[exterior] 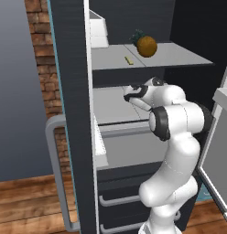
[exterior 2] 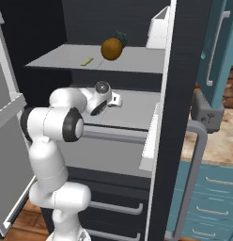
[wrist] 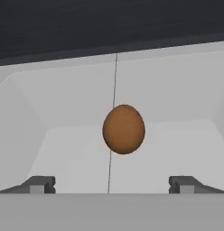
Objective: Pick the egg and butter from the fridge and place them by the bowl for mixing.
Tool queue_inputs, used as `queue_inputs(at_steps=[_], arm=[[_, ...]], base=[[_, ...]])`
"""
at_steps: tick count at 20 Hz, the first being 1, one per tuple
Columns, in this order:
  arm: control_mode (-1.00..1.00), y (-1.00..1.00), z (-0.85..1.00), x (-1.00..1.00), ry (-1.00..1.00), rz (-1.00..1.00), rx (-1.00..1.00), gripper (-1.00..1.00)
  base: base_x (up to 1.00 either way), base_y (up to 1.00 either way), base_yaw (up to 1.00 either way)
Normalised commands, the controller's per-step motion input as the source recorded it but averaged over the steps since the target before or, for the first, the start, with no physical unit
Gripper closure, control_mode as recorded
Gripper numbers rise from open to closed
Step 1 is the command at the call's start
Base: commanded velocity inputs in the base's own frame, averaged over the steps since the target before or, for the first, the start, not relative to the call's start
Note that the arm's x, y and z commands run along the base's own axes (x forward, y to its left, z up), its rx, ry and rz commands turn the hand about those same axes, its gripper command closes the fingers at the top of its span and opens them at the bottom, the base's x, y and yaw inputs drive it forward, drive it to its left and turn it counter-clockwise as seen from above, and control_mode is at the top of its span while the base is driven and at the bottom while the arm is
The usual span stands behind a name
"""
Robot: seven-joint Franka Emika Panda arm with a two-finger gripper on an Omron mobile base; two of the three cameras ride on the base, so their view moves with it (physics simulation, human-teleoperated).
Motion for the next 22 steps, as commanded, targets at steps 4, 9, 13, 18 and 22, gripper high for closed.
queue_inputs(at_steps=[4,9,13,18,22], arm=[[-1.0,-0.01,-0.18,0.39,0.01,0.01,-0.01,-1.0],[-1.0,-0.02,-0.19,0.46,0.01,0.02,-0.02,-1.0],[-1.0,-0.01,-0.19,0.49,0.01,0.03,0.0,-1.0],[-1.0,-0.02,-0.21,0.38,0.0,0.03,-0.01,-1.0],[-1.0,0.0,-0.35,0.14,0.07,0.02,-0.03,-1.0]], base=[[0.0,0.0,0.0],[0.0,0.0,0.0],[0.0,0.0,0.0],[0.0,0.0,0.0],[0.0,0.0,0.0]])
